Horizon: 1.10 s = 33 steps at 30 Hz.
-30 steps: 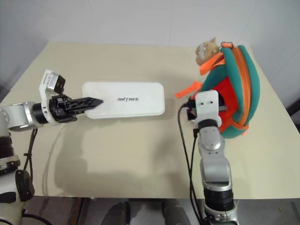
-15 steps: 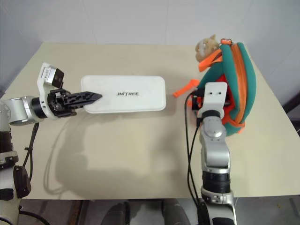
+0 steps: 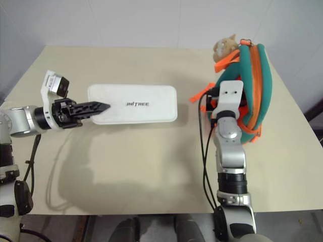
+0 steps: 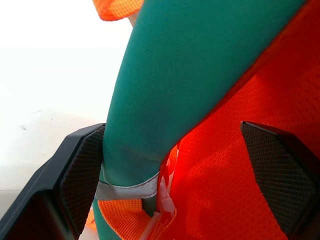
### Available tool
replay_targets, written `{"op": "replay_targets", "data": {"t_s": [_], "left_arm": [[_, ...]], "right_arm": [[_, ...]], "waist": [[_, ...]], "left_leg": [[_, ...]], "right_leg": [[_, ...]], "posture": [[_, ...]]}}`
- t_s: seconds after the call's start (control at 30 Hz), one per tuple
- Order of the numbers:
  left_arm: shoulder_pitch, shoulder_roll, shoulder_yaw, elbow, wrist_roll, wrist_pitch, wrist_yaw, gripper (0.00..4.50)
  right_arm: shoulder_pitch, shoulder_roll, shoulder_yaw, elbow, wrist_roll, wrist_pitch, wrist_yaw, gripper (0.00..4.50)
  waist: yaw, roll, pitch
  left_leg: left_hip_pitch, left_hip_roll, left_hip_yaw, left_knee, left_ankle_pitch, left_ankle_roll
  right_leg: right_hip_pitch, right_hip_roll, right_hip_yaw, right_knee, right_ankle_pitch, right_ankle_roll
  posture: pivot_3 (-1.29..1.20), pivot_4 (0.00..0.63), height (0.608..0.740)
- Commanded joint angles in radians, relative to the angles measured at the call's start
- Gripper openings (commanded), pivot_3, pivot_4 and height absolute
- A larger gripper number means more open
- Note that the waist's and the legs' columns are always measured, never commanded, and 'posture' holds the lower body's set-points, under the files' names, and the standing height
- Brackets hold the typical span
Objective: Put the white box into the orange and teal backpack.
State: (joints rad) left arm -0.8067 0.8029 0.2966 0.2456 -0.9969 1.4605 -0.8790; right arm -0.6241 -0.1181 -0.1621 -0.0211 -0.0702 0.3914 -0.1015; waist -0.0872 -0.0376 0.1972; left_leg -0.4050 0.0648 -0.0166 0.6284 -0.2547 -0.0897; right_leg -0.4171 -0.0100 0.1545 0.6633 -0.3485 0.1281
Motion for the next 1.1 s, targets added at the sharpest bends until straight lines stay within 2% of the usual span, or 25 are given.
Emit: {"op": "replay_targets", "data": {"t_s": [0.03, 0.17, 0.47, 0.57, 0.93, 0.97, 1.1], "left_arm": [[-0.001, 0.013, 0.043, -0.039, -0.017, -0.004, 0.002, 1.33], [-0.002, 0.010, 0.045, -0.038, -0.018, -0.004, 0.012, 1.33], [-0.001, 0.000, 0.051, -0.040, -0.019, -0.003, 0.030, 1.33], [0.006, -0.002, 0.056, -0.045, -0.021, -0.001, 0.037, 1.33], [0.016, 0.002, 0.078, -0.038, -0.017, -0.005, 0.050, 1.33], [0.013, 0.002, 0.081, -0.031, -0.013, -0.011, 0.053, 1.33], [0.001, 0.009, 0.087, -0.006, 0.006, -0.044, 0.057, 1.33]], "right_arm": [[-0.016, 0.047, -0.008, -0.087, 0.042, 0.023, -0.024, 4.50], [-0.044, 0.083, -0.015, -0.058, 0.049, 0.028, -0.069, 4.50], [-0.185, 0.068, -0.021, 0.204, 0.015, -0.092, -0.182, 4.50], [-0.212, 0.060, -0.026, 0.267, 0.006, -0.129, -0.219, 3.92], [-0.218, 0.013, -0.006, 0.302, 0.003, -0.191, -0.218, 0.24], [-0.217, 0.006, -0.001, 0.297, 0.013, -0.192, -0.193, 0.06], [-0.187, -0.016, 0.030, 0.209, 0.112, -0.155, 0.009, 0.03]], "waist": [[-0.002, 0.000, 0.000], [-0.003, 0.000, 0.000], [-0.016, 0.000, 0.000], [-0.024, 0.000, 0.000], [-0.028, 0.000, 0.000], [-0.028, 0.000, 0.000], [-0.027, 0.000, 0.000]], "left_leg": [[0.000, 0.000, 0.000, 0.000, 0.000, 0.000], [0.000, 0.000, 0.000, 0.001, 0.000, 0.000], [0.000, 0.000, 0.000, 0.000, 0.001, 0.000], [0.000, 0.000, 0.000, 0.000, 0.001, -0.001], [0.000, 0.000, 0.000, 0.000, 0.002, -0.002], [0.000, 0.000, 0.000, 0.000, 0.002, -0.002], [0.000, 0.000, 0.000, 0.000, 0.002, -0.002]], "right_leg": [[0.000, 0.000, 0.000, 0.000, 0.000, 0.000], [0.000, 0.000, 0.000, 0.001, 0.000, 0.000], [0.000, 0.000, 0.000, 0.001, 0.000, 0.000], [0.000, 0.000, 0.000, 0.001, 0.000, 0.000], [0.000, 0.000, 0.000, 0.002, 0.000, 0.000], [0.000, 0.000, 0.000, 0.002, 0.000, 0.000], [0.000, 0.000, 0.000, 0.002, 0.000, 0.000]], "posture": [[0.00, 0.150, 0.740], [0.00, 0.150, 0.740], [0.00, 0.150, 0.740], [0.00, 0.150, 0.740], [0.00, 0.150, 0.740], [0.00, 0.150, 0.740], [0.00, 0.150, 0.740]]}}
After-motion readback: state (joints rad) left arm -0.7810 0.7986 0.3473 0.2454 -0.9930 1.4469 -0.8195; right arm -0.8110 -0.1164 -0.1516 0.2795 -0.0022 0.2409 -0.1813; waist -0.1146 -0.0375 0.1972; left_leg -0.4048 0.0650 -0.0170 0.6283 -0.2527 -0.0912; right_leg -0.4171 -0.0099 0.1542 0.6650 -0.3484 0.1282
